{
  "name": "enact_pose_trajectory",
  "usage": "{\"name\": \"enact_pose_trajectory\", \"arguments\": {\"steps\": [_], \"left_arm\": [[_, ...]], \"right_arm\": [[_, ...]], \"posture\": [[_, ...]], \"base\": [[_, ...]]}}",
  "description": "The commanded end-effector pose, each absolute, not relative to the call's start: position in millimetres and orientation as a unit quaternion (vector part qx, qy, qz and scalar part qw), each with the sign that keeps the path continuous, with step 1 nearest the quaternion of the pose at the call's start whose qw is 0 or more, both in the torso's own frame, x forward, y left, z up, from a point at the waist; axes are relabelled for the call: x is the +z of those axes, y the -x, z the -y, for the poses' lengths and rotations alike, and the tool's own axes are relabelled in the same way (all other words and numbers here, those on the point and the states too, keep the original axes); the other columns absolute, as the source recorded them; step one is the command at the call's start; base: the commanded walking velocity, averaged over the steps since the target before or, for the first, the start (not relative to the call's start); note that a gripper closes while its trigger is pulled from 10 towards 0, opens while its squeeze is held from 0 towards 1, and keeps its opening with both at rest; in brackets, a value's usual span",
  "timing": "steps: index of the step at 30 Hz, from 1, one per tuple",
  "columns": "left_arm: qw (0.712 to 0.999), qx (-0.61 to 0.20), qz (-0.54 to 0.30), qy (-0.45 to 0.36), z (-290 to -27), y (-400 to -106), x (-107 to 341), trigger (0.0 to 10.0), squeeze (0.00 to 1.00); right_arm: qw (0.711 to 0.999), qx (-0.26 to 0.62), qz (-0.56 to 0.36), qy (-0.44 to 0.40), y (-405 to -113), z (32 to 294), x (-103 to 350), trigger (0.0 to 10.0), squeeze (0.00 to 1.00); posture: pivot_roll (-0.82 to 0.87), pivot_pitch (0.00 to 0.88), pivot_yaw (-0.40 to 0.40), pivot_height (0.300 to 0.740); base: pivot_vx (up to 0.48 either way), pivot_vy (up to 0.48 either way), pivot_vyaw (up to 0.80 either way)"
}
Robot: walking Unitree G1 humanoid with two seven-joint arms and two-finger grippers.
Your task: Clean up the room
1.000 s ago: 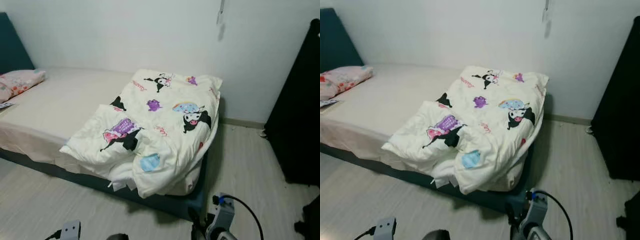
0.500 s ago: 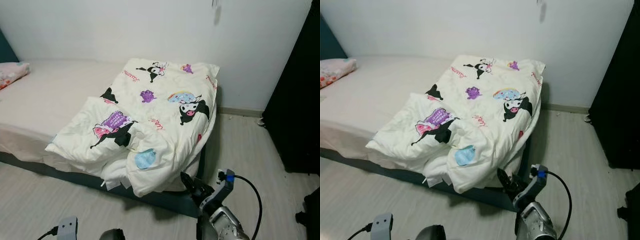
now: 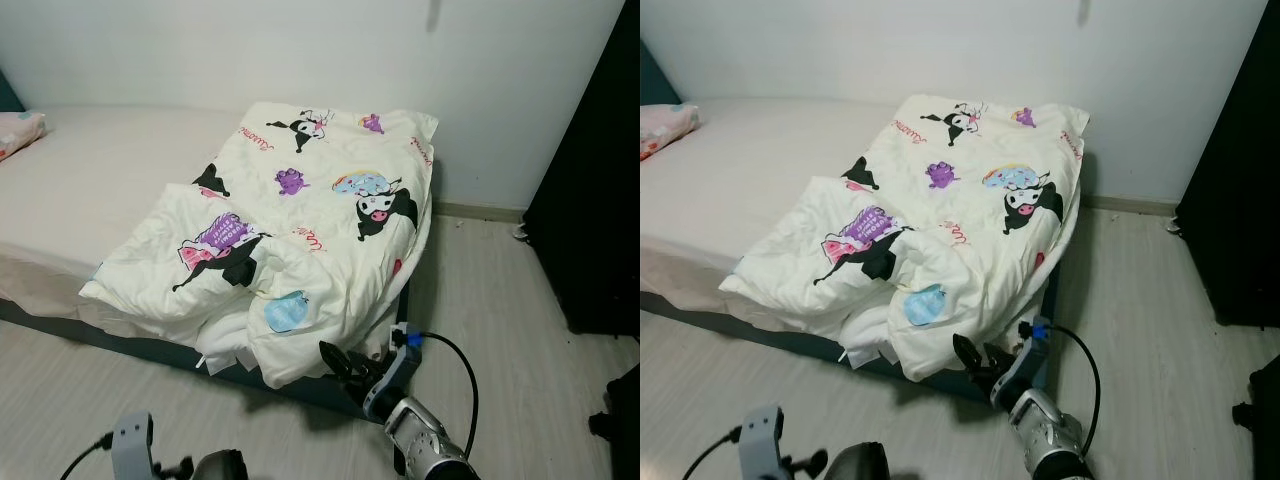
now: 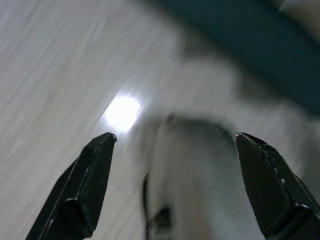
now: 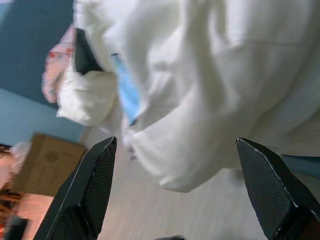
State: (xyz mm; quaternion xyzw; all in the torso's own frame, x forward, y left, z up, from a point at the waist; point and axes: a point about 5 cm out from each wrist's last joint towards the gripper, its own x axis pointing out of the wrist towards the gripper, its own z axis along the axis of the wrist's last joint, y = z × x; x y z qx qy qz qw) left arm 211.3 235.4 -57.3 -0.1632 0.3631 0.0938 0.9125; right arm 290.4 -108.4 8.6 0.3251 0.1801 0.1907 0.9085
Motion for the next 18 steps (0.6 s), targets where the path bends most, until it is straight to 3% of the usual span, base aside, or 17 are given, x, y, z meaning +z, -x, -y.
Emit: {"name": "enact_pose_trajectory", "arguments": {"steps": [1, 2, 11, 15, 18], "left_arm": [[0.920, 0.105, -0.336, 0.171, -247.8, -216.2, -49.8, 10.0, 0.00], [0.930, 0.099, -0.308, 0.177, -251.6, -228.3, -39.7, 10.0, 0.00], [0.945, 0.086, -0.264, 0.176, -262.2, -239.7, -25.1, 10.0, 0.00], [0.948, 0.083, -0.251, 0.177, -265.8, -240.8, -21.7, 10.0, 0.00], [0.951, 0.078, -0.241, 0.178, -267.8, -242.2, -18.8, 10.0, 0.00]], "right_arm": [[0.910, 0.171, -0.195, -0.324, -287.5, 108.4, 2.8, 10.0, 0.00], [0.913, 0.148, -0.197, -0.324, -292.0, 112.7, 4.4, 10.0, 0.00], [0.914, 0.096, -0.232, -0.318, -295.6, 122.0, 0.6, 10.0, 0.00], [0.908, 0.097, -0.213, -0.347, -298.0, 124.4, 4.5, 10.0, 0.00], [0.905, 0.162, -0.170, -0.355, -301.3, 117.0, 15.6, 10.0, 0.00]], "posture": [[0.05, 0.143, 0.067, 0.445], [0.06, 0.160, 0.069, 0.445], [0.11, 0.228, 0.079, 0.445], [0.13, 0.242, 0.080, 0.445], [0.15, 0.263, 0.085, 0.445]], "base": [[0.000, 0.000, 0.00], [0.000, 0.000, 0.00], [0.000, 0.000, 0.00], [0.000, 0.000, 0.00], [0.000, 0.000, 0.00]]}}
